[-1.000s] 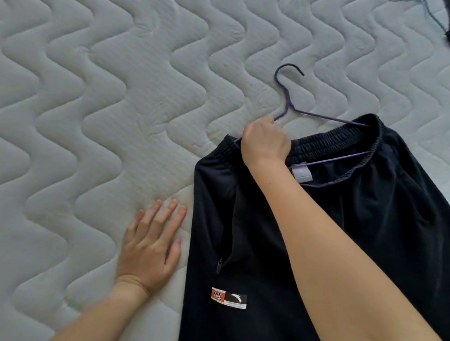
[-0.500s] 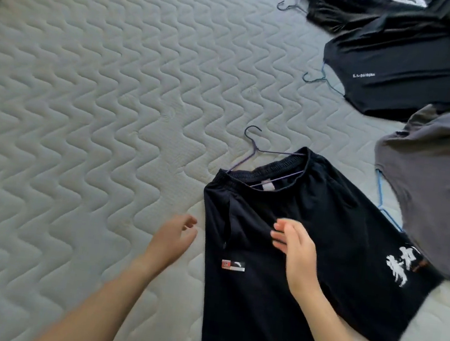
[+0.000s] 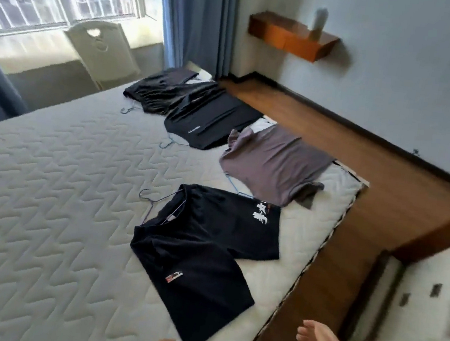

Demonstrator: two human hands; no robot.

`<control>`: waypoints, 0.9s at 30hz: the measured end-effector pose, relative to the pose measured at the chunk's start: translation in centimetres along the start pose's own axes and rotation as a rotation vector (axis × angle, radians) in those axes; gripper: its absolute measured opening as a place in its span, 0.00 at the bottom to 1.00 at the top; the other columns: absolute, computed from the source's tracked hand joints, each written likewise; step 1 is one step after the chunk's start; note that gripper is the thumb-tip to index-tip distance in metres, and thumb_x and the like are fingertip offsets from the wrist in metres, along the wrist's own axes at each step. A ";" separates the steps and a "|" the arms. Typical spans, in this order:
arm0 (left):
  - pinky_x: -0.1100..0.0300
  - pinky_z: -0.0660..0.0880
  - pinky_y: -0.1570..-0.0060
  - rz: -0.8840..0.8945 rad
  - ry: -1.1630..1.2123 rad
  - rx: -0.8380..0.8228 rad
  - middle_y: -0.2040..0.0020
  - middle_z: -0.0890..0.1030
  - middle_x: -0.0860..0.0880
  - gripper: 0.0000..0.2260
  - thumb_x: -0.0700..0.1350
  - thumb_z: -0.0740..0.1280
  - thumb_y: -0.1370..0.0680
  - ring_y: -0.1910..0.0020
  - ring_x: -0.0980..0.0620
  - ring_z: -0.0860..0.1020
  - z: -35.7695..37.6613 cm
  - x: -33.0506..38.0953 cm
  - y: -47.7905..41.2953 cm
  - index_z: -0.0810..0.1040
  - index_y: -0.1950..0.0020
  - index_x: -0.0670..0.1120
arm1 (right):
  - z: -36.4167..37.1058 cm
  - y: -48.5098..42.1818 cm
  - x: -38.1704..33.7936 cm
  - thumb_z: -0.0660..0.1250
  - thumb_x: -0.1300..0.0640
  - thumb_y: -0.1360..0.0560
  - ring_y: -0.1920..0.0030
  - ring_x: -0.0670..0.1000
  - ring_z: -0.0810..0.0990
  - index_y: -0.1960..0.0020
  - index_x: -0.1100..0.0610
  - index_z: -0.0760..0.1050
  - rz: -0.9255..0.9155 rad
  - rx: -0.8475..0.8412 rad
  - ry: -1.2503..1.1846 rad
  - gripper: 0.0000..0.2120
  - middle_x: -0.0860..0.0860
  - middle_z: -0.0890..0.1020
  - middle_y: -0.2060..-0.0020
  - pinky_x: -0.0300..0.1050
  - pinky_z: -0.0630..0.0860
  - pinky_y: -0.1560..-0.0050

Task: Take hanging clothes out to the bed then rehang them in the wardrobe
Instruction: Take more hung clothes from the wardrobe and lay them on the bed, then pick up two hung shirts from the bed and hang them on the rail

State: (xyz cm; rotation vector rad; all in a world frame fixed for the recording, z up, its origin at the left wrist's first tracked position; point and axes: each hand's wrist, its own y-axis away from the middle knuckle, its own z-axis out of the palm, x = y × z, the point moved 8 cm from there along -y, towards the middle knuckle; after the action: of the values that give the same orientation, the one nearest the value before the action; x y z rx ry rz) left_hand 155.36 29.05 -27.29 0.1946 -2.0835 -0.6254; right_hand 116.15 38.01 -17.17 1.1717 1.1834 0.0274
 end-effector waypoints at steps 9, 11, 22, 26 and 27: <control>0.61 0.76 0.50 0.215 0.036 -0.155 0.56 0.85 0.53 0.09 0.40 0.65 0.22 0.57 0.59 0.81 3.7 20.4 -0.2 0.82 0.53 0.52 | -10.3 0.8 -1.2 0.55 0.59 0.17 0.53 0.61 0.81 0.52 0.60 0.77 -0.295 0.209 -0.076 0.13 0.62 0.82 0.55 0.46 0.80 0.58; 0.61 0.76 0.49 0.220 0.083 -0.159 0.55 0.85 0.51 0.09 0.41 0.64 0.21 0.55 0.58 0.82 6.1 22.8 -0.9 0.82 0.51 0.52 | -11.8 -0.6 -2.1 0.56 0.57 0.17 0.53 0.61 0.82 0.52 0.59 0.78 -0.300 0.211 -0.094 0.13 0.62 0.83 0.56 0.45 0.81 0.59; 0.56 0.77 0.49 0.044 0.107 -0.059 0.55 0.84 0.45 0.10 0.39 0.61 0.19 0.52 0.47 0.82 16.3 26.9 -3.4 0.82 0.51 0.47 | -16.9 -13.4 -13.7 0.56 0.59 0.17 0.54 0.58 0.84 0.48 0.62 0.79 -0.339 0.063 -0.018 0.14 0.61 0.84 0.55 0.48 0.81 0.54; 0.55 0.76 0.49 -0.030 0.056 -0.059 0.55 0.84 0.46 0.10 0.39 0.61 0.19 0.52 0.47 0.81 19.2 28.1 -5.4 0.81 0.51 0.48 | -19.1 -18.5 -17.3 0.56 0.59 0.17 0.55 0.57 0.83 0.49 0.63 0.79 -0.309 0.058 -0.050 0.14 0.62 0.83 0.55 0.45 0.80 0.57; 0.54 0.77 0.49 -0.040 0.038 -0.061 0.56 0.84 0.47 0.09 0.40 0.62 0.20 0.52 0.47 0.82 20.1 28.7 -6.3 0.82 0.51 0.49 | -19.7 -19.8 -18.0 0.56 0.59 0.17 0.55 0.57 0.83 0.49 0.62 0.79 -0.301 0.061 -0.056 0.14 0.62 0.83 0.56 0.44 0.81 0.57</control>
State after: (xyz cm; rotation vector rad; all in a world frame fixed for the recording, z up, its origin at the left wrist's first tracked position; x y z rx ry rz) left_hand 122.10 20.24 -18.20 0.2117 -2.0252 -0.7030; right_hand 83.47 32.34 -16.92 1.0293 1.3068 -0.2695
